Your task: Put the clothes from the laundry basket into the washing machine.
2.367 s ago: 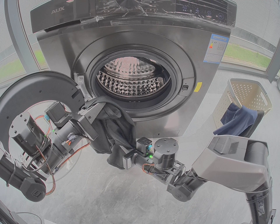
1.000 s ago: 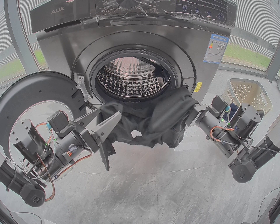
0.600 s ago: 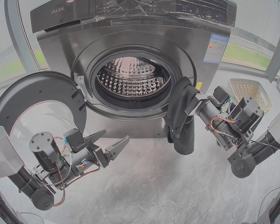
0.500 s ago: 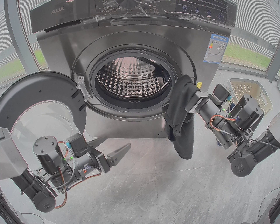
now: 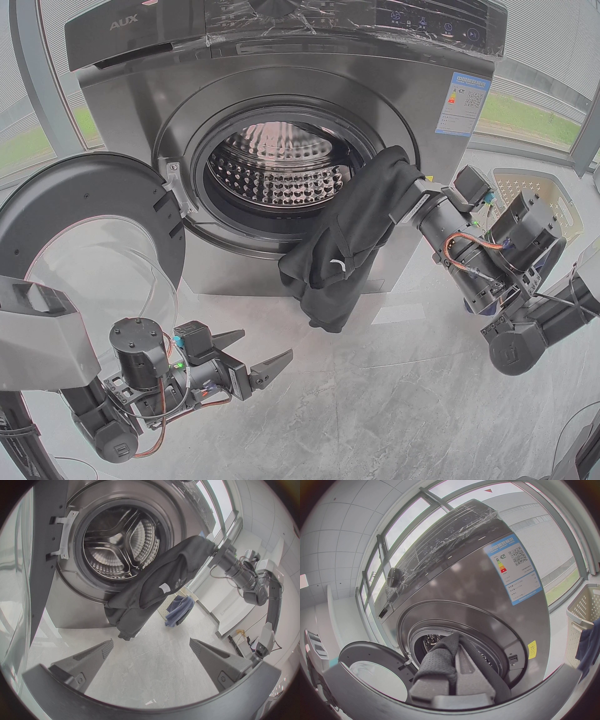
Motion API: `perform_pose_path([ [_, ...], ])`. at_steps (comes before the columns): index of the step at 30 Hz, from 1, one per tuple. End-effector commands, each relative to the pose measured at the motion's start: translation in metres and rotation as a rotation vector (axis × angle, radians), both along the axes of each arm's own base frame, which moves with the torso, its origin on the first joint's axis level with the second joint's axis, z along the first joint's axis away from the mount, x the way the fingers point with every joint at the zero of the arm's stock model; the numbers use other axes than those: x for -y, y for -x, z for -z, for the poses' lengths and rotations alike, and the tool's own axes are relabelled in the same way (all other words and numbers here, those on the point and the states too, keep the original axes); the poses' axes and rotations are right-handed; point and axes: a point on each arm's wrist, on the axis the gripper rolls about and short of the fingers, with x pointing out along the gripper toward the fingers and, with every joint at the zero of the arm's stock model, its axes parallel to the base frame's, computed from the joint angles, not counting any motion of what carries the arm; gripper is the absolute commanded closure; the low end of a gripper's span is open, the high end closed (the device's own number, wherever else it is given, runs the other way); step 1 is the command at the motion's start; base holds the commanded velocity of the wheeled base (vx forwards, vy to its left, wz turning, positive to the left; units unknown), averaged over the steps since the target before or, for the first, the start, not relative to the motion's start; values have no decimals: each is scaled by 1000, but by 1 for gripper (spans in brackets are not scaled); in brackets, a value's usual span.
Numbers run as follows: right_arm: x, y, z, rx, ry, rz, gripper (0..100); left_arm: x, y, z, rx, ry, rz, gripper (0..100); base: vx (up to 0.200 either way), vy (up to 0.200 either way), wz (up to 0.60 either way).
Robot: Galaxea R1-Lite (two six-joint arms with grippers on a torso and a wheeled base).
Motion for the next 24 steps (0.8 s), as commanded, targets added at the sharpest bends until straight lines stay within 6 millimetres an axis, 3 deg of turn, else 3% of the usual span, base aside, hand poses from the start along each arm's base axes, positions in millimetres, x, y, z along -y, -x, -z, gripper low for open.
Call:
perform_pose_path([
  [1, -6, 3, 0, 0, -4, -21, 100, 0, -9, 16, -33, -31, -17, 0, 0, 0, 0],
  [11, -34, 6, 1, 2, -6, -85, 100, 14, -41, 31, 12, -45, -25, 0, 0, 0, 0],
  [24, -43, 9, -10, 0, -4, -110, 100, 31, -69, 52, 30, -42, -18, 0, 0, 0, 0],
])
